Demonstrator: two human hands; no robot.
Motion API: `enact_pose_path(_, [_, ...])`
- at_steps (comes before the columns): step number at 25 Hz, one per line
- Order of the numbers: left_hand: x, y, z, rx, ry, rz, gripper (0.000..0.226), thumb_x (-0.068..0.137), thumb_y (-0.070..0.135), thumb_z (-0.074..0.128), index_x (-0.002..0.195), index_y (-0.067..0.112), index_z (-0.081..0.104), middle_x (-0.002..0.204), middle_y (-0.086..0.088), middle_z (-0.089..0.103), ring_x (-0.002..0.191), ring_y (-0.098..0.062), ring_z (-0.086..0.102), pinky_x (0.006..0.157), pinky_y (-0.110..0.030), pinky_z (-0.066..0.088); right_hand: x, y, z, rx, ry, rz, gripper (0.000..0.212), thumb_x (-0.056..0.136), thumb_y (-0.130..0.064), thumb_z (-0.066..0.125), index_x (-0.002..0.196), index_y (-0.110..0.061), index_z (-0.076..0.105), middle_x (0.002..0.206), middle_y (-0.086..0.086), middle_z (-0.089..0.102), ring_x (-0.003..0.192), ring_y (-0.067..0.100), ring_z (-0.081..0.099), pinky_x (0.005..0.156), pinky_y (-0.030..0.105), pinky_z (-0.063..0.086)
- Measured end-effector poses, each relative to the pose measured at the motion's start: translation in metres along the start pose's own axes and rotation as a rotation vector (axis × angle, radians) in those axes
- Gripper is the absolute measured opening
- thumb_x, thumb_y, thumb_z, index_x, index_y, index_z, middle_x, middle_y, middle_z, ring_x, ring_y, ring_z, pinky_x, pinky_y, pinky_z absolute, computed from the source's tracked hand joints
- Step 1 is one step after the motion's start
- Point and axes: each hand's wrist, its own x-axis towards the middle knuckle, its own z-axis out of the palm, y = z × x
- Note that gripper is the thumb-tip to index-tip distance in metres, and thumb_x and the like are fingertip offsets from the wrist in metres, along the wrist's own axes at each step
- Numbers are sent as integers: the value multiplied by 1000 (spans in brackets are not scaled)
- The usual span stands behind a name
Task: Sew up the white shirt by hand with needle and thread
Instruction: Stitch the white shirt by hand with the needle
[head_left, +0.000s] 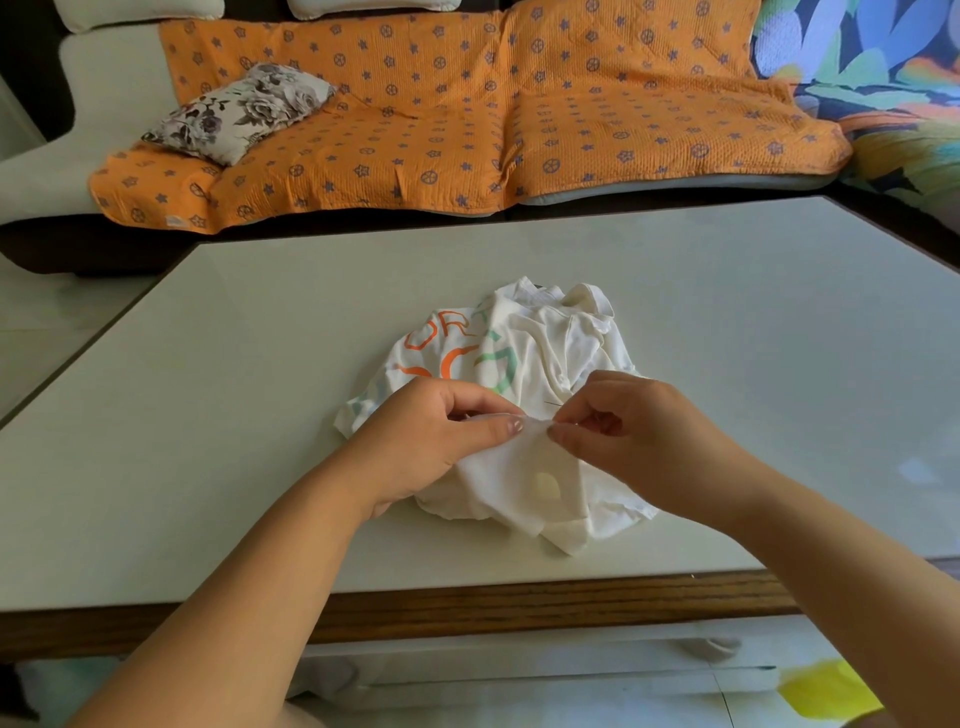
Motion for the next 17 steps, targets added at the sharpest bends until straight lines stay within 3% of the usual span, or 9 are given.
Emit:
enact_pose_path(4, [0,-1,0,31,-6,26,15,78,39,72,89,31,78,93,11,75,96,-7,68,96,-31,51,-2,-7,-4,167,-4,107,26,94,-12,51,91,-25,73,72,-10,64,60,-1,57,62,13,46])
enact_pose_path(7, [1,1,1,23,2,27,8,83,32,72,88,29,78,91,13,75,92,-2,67,93,-26,51,-4,-11,-9,467,186,152,33,94,2,44,102,-22,66,78,-2,73,54,14,61,52,25,48])
enact_pose_path(9, [0,1,2,21,8,37,6,85,29,71,86,30,77,89,13,75,89,0,67,91,-24,50,-8,-16,-8,596,187,192,28,95,3,46,109,-19,57,84,2,75,57,22,68,49,29,51])
enact_pose_path(13, [2,-1,2,35,-5,64,8,86,27,71,85,31,77,90,11,75,92,-4,67,92,-28,50,-14,-23,5,606,65,304,13,95,1,53,96,-7,64,80,6,75,67,25,74,54,35,61])
enact_pose_path(17, [3,-1,3,32,6,68,7,86,24,71,85,29,76,89,11,75,89,-1,66,88,-23,48,-14,-20,8,519,51,310,6,93,-3,61,90,-4,67,79,9,74,69,19,75,60,32,62])
